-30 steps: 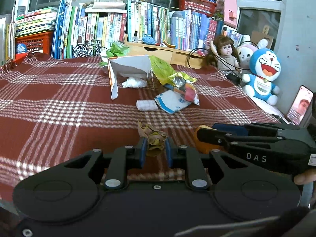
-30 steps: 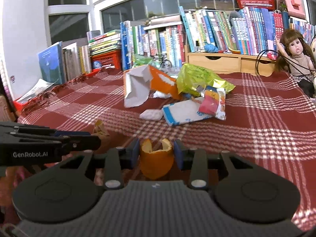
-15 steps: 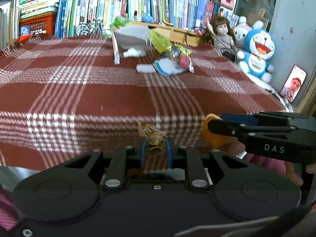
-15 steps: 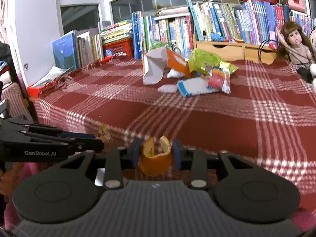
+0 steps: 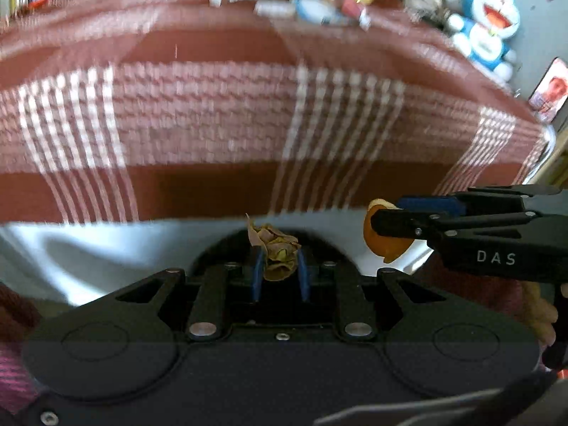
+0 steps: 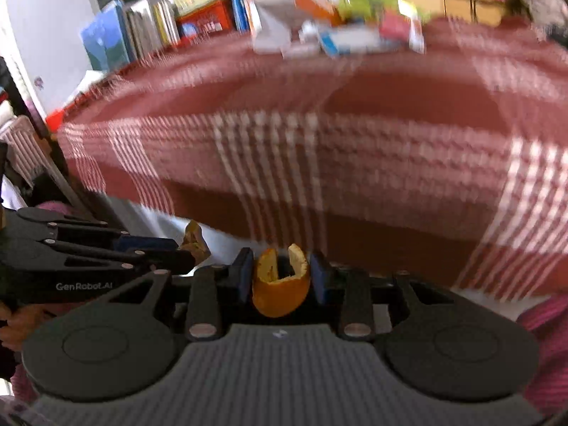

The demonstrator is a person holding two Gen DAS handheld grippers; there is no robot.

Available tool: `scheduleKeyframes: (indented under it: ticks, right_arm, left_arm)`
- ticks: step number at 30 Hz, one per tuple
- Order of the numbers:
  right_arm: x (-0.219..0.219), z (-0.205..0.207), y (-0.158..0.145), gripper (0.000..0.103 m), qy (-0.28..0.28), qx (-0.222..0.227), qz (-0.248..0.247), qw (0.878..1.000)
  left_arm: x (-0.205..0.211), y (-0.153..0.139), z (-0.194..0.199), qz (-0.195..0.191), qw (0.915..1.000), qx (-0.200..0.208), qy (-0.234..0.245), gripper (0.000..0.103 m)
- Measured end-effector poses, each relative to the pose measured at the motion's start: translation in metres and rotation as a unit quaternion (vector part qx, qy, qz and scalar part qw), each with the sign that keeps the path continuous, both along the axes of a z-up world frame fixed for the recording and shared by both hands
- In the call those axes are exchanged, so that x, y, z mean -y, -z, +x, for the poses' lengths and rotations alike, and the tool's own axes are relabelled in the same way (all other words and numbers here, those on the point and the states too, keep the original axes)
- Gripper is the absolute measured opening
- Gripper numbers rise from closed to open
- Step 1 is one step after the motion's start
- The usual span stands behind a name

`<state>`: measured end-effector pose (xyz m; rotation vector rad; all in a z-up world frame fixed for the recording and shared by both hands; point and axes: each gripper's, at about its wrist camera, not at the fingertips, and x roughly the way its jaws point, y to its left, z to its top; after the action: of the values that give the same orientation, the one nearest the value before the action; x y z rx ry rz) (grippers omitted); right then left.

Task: Collect trash
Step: 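Carry the paper and peel down into the black bin and open both tools, then raise both empty tools back over the table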

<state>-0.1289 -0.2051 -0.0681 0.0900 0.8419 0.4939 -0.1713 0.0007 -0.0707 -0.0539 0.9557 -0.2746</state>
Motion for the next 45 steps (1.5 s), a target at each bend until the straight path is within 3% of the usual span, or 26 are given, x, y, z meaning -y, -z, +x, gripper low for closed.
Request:
scheduleKeyframes:
  ticks: [7,19,20,22,23,31,35,45]
  right_arm:
    - [-0.004,0.007,0.040,0.041,0.005,-0.057,-0.009,0.998]
    - [-0.004,0.014,0.059,0.046,0.010,-0.085,-0.006,0.996]
    - [-0.004,0.013,0.059,0.047,0.011,-0.085,-0.005,0.996]
    - [-0.005,0.015,0.059,0.061,0.013,-0.085,-0.004,0.996]
    - [-0.004,0.015,0.059,0.061,0.014,-0.086,-0.002,0.996]
    - [-0.004,0.017,0.052,0.068,0.013,-0.077,-0.004,0.997]
    - [-0.007,0.015,0.038,0.069,0.004,-0.050,-0.020,0.999]
    - [0.006,0.015,-0.039,0.075,-0.023,0.051,0.012,0.998]
  left_arm:
    - [0.002,0.030,0.012,0.015,0.9990,-0.041,-0.007,0.020]
    - [0.011,0.050,0.021,0.032,0.9974,-0.065,-0.004,0.022]
    - [0.010,0.049,0.022,0.034,0.9972,-0.066,-0.005,0.026]
    - [0.009,0.047,0.022,0.034,0.9971,-0.067,-0.010,0.042]
    - [0.008,0.047,0.023,0.033,0.9971,-0.067,-0.014,0.048]
    - [0.000,0.031,0.022,0.031,0.9977,-0.054,-0.025,0.060]
    - [-0.002,0.012,0.018,0.030,0.9989,-0.033,-0.017,0.072]
    - [-0.017,-0.075,0.021,0.016,0.9962,0.085,-0.004,0.085]
